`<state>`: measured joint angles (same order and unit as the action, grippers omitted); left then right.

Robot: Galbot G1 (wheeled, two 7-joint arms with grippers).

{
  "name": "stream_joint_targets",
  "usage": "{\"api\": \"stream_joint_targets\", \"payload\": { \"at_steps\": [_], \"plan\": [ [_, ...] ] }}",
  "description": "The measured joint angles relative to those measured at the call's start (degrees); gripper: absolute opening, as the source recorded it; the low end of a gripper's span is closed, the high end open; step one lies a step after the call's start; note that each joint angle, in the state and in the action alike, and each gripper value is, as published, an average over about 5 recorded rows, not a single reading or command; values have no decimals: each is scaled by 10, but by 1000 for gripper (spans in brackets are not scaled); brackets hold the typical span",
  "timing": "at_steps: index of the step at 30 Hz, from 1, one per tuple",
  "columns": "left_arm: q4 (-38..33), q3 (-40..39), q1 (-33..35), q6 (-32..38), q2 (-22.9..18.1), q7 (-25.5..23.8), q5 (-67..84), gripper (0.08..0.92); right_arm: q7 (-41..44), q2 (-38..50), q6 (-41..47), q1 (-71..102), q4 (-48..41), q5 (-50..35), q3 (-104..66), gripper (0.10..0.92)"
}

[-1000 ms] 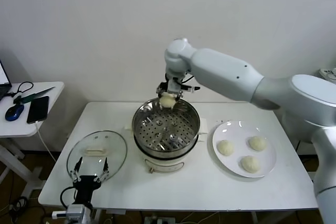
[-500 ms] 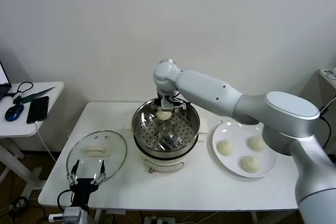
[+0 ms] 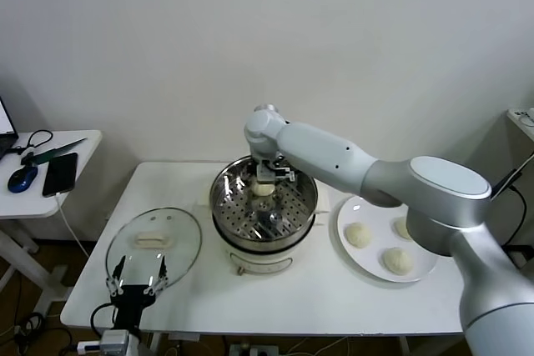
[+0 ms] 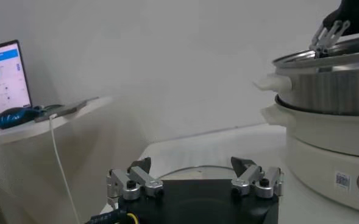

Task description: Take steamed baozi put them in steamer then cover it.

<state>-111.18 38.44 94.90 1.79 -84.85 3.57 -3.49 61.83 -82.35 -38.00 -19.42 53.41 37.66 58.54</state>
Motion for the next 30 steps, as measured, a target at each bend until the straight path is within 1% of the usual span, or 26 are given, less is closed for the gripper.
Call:
{"api": "stream_joint_targets", "payload": {
  "at_steps": [8,11,14,18,22,26,30],
  "plan": [
    [0,-1,0,0,0,1,-1,823,12,48,11,-45,48,-67,13,823],
    [0,-1,0,0,1,1,-2,823,8,82,27,-70,73,-116,26,823],
    [-1,-2,0,0,3,1,-2,823,-4,125,60,-99,99,-183,50,823],
    [-6,-3,3,0,3,1,-1,823,-19,190,129,-133,138,-279,90,823],
    [-12,-4,6,-1,3,1,-1,823,-22,260,223,-148,173,-362,116,823],
    [-16,-6,8,-1,3,0,-2,823,-18,324,315,-141,194,-426,122,823],
    [-19,-9,10,0,2,-5,-4,823,-15,373,389,-114,205,-472,115,823]
  ]
}}
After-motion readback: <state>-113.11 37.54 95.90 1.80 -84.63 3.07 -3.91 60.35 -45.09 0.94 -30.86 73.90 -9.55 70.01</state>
